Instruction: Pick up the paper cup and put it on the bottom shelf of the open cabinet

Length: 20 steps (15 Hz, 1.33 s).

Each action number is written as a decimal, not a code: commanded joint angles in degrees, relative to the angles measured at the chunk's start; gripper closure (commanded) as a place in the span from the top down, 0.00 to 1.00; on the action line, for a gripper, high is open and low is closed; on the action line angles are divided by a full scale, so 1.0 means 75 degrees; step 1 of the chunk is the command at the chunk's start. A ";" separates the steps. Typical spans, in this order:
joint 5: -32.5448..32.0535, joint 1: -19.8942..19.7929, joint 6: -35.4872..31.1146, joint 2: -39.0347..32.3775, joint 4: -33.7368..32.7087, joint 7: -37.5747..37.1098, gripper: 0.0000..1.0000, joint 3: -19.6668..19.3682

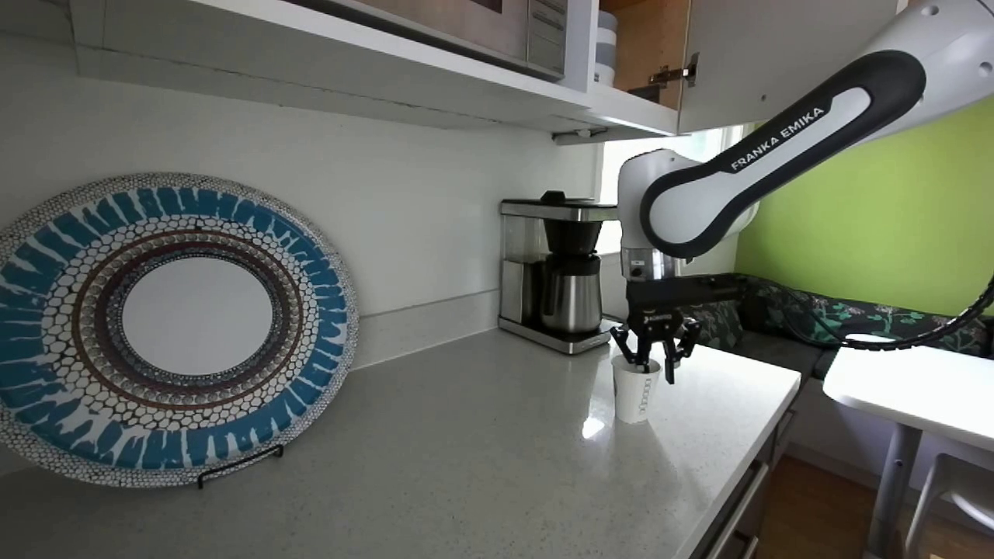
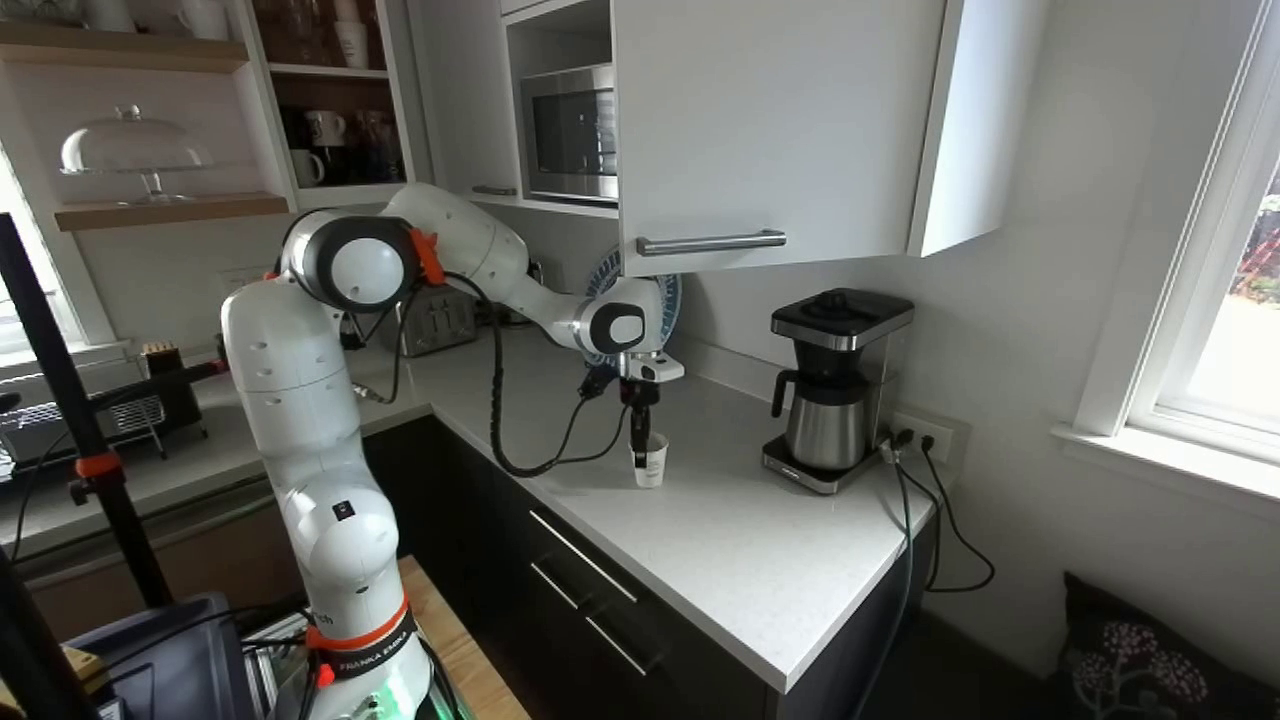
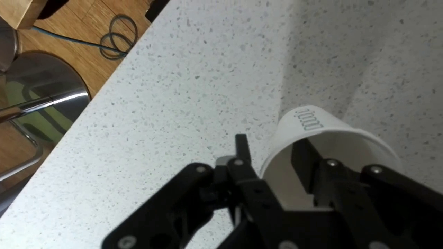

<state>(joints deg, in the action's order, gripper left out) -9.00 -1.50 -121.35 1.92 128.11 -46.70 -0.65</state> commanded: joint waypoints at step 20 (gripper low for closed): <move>-0.1394 -0.0280 0.0996 0.2140 -0.1346 -0.2342 0.01 0.0706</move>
<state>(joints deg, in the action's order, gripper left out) -17.87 -2.01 -115.10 17.00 119.91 -63.16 4.05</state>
